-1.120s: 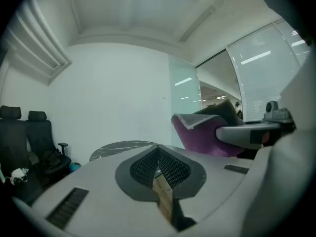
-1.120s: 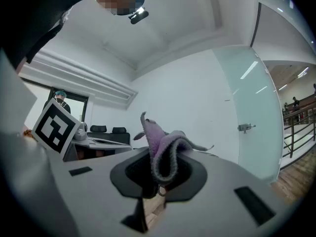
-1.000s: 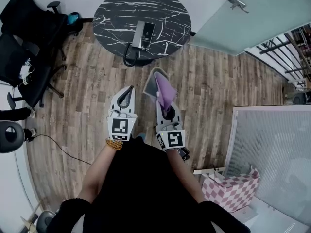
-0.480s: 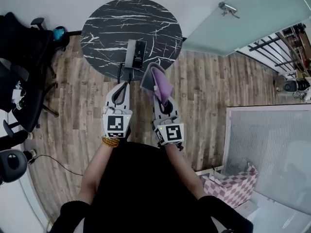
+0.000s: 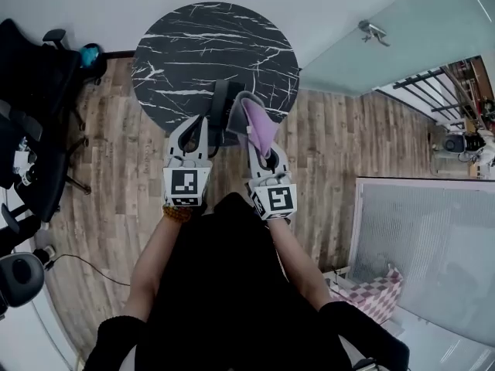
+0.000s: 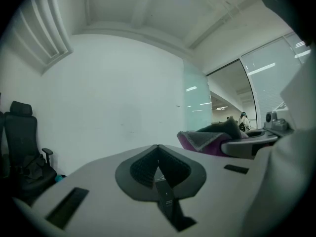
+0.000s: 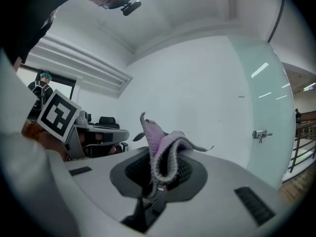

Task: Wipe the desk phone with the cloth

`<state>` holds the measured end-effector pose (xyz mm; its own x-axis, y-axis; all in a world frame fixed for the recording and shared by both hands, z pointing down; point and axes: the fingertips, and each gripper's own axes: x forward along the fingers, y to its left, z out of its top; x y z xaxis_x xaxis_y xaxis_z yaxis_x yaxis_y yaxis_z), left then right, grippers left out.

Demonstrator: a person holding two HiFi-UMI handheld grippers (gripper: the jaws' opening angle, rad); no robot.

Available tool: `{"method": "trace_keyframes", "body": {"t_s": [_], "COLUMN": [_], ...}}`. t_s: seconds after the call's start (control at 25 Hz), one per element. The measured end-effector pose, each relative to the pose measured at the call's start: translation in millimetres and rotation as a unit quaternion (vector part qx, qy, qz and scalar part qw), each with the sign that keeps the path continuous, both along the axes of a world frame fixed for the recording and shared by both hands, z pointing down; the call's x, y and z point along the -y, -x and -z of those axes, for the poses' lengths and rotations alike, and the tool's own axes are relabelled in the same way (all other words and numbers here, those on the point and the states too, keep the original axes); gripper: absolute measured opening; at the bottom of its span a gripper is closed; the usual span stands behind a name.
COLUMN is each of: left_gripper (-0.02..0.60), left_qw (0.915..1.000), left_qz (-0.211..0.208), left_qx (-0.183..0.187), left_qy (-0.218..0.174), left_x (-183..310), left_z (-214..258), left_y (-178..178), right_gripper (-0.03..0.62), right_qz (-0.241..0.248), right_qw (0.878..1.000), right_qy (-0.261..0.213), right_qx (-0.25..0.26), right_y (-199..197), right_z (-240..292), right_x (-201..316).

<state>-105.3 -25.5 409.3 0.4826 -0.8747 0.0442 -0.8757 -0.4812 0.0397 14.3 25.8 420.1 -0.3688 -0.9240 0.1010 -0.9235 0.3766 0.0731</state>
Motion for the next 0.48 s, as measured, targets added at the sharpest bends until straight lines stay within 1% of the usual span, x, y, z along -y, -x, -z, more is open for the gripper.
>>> {"method": "trace_keyframes", "body": {"t_s": [0.12,0.2,0.32,0.48], "left_gripper": [0.012,0.012,0.013,0.013], "left_qw": [0.9999,0.9996,0.9978,0.9924], "left_qz": [-0.008,-0.020,-0.056,-0.112], "left_qx": [0.004,0.011,0.025,0.029], "left_qy": [0.007,0.014,0.024,0.042], "left_x": [12,16,18,34], "left_z": [-8,-14,-24,-39], "left_y": [1,-5,-23,-50], "right_gripper": [0.055,0.055,0.055,0.055], "right_qz": [-0.001,0.003,0.012,0.052], "right_qw": [1.000,1.000,1.000,0.998], "right_qy": [-0.002,-0.006,-0.002,0.019], "right_qx": [-0.001,0.003,0.008,-0.012], "right_y": [0,-2,-10,-12], "right_z": [-1,-1,-7,-28], "right_x": [18,30,44,71]}}
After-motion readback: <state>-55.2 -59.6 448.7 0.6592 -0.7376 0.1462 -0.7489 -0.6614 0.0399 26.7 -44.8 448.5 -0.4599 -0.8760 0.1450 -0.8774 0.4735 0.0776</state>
